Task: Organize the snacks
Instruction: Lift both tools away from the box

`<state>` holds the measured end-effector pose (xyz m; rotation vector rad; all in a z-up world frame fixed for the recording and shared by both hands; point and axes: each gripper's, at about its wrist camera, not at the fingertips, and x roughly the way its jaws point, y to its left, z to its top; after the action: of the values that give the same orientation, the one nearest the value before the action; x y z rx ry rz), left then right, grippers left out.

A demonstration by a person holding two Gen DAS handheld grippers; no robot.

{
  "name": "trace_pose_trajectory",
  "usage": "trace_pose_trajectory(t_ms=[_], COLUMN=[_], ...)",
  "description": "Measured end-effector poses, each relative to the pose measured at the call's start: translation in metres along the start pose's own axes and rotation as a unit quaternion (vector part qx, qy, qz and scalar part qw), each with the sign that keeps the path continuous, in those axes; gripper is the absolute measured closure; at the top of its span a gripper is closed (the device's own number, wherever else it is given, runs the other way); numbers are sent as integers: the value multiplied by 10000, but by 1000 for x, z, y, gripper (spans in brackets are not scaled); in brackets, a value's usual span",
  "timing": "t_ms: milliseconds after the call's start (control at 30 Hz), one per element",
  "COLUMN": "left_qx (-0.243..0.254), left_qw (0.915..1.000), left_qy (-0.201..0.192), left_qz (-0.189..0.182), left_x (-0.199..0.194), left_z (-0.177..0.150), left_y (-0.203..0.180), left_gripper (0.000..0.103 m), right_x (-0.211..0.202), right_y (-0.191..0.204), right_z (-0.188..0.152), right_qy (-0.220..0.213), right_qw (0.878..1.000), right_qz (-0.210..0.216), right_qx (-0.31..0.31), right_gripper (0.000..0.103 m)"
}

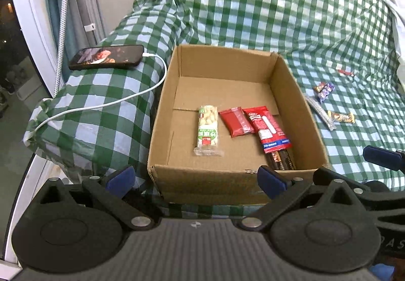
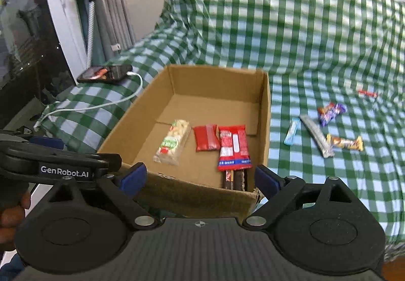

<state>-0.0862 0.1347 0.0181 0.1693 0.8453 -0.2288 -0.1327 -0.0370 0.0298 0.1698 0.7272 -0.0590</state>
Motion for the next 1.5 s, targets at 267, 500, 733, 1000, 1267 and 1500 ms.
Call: trace_pose_trajectory(t_ms=[267, 500, 733, 1000, 1267, 1500], left_qx=[-6, -24, -23, -11, 21, 38], left_qw=[9996, 9993, 9992, 9993, 9995, 9997], left_qy=[-283, -385, -394, -376, -327, -256], left_qz=[8, 2, -4, 9, 10, 2], left_x=[-28, -39, -40, -42, -39, -33], left_z=[-6, -10, -10, -11, -14, -13], left_y=[-1, 0, 1, -1, -1, 0], left_gripper=[0, 0, 0, 0, 0, 0], right_x=[-29, -41, -43, -44, -44, -43], right_y=[4, 8, 10, 8, 7, 6], right_z=[-4, -6, -7, -7, -8, -11], right_qy=[-342, -482, -503, -497, -479, -444], right_qw=[9994, 9988, 9987, 9987, 9988, 9990], right_qz=[-27, -46, -52, -40, -36, -28], right_qx=[-56, -106, -111, -106, -91, -68], right_gripper=[9, 9, 9, 8, 8, 8])
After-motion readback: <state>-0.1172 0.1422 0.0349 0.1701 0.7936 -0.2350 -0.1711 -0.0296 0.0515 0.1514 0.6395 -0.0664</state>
